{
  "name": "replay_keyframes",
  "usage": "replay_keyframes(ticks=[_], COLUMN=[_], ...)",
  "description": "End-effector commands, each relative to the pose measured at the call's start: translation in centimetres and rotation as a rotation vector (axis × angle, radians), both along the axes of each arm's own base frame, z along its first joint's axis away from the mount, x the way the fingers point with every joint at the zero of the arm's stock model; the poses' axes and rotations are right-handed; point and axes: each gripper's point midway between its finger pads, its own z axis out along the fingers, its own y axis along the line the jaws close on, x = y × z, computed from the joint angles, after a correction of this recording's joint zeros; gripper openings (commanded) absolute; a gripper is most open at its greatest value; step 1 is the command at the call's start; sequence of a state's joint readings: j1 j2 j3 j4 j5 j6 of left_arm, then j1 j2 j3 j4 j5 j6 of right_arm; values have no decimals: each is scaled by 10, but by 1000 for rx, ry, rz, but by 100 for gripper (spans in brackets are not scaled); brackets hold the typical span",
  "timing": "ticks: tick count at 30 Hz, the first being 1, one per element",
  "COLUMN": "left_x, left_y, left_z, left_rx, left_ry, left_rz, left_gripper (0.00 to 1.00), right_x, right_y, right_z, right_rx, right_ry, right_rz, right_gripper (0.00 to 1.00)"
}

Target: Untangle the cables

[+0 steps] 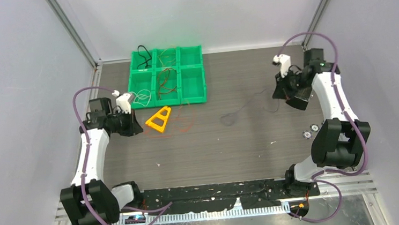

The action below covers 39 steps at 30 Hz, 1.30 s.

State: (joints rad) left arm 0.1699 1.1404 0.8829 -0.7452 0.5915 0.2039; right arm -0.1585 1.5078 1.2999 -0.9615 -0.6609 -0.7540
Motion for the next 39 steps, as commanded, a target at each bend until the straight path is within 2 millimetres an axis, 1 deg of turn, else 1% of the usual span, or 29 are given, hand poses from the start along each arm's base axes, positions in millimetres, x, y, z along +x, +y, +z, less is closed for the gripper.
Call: replay_keyframes(ticks=[1, 2, 5, 7, 8, 9, 12, 13, 14, 17, 19, 20, 21, 22, 23, 25, 27, 28, 29, 30, 31, 32, 33, 34, 35, 36, 37, 38, 39], left_x=[-11, -12, -17, -22, -27, -29, -28, -25, -21, -16, -12, -11, -8, -6, -5, -3, -3, -2, -1, 0, 0, 0, 0, 1, 1, 2, 3, 4, 5], left_y=[25, 27, 29, 14, 3, -8, -29, -34, -37, -48, -54, -56, -56, -56, -54, -52, -50, -48, -46, -44, -43, -42, -40, -38, -35, -33, -31, -29, -27], left_z=[-22, -27, -36, -31, -23, -13, 24, 35, 44, 68, 79, 82, 84, 85, 85, 82, 81, 80, 80, 80, 79, 78, 77, 75, 73, 71, 69, 69, 68], left_rx=[160, 179, 202, 139, 85, 42, -30, -34, -25, -15, -24, -31, -39, -43, -41, -34, -22, -12, -1, 10, 18, 28, 42, 55, 68, 80, 94, 104, 112], left_ry=[54, 59, 67, 46, 22, -15, -171, -222, -270, -347, -380, -388, -389, -391, -387, -378, -381, -384, -393, -403, -407, -414, -419, -421, -423, -423, -423, -425, -428], left_rz=[-81, -94, -149, -234, -290, -338, -410, -419, -429, -453, -451, -446, -427, -408, -390, -363, -345, -331, -318, -311, -305, -301, -296, -289, -283, -277, -270, -262, -255], left_gripper=[0, 0, 0, 0, 0, 9, 76, 93, 99, 100, 100, 100, 99, 100, 100, 100, 100, 99, 100, 99, 99, 100, 99, 100, 100, 100, 100, 100, 99], right_x=[9, 13, 18, 18, 16, 14, 8, 5, 5, 3, 6, 7, 7, 11, 15, 22, 37, 46, 52, 62, 66, 76, 80, 89, 93, 101, 103, 112, 114], right_y=[-8, -9, -9, -3, 4, 8, 26, 30, 37, 56, 74, 91, 100, 118, 126, 159, 180, 188, 197, 203, 211, 216, 223, 227, 232, 237, 242, 247, 252], right_z=[48, 58, 74, 85, 92, 96, 113, 119, 125, 138, 148, 153, 157, 166, 170, 183, 192, 186, 195, 188, 197, 188, 199, 190, 202, 192, 201, 190, 193], right_rx=[40, 46, 63, 96, 131, 147, 192, 202, 213, 236, 248, 257, 274, 285, 292, 309, 319, 324, 328, 326, 335, 335, 346, 348, 360, 363, 371, 366, 368], right_ry=[-83, -109, -144, -164, -167, -167, -186, -191, -207, -232, -272, -295, -286, -332, -329, -372, -418, -398, -430, -412, -435, -412, -436, -409, -432, -403, -422, -400, -410], right_rz=[-2, -6, -8, 3, 19, 28, 74, 76, 95, 115, 145, 185, 176, 214, 196, 235, 240, 233, 237, 227, 235, 229, 239, 231, 235, 232, 239, 236, 242], right_gripper=[5, 5, 5, 5, 5, 5, 6, 5, 5, 5, 5, 5, 5, 5, 5, 5, 5, 5, 5, 5, 5, 5, 5, 5, 5, 5, 5, 5, 5])
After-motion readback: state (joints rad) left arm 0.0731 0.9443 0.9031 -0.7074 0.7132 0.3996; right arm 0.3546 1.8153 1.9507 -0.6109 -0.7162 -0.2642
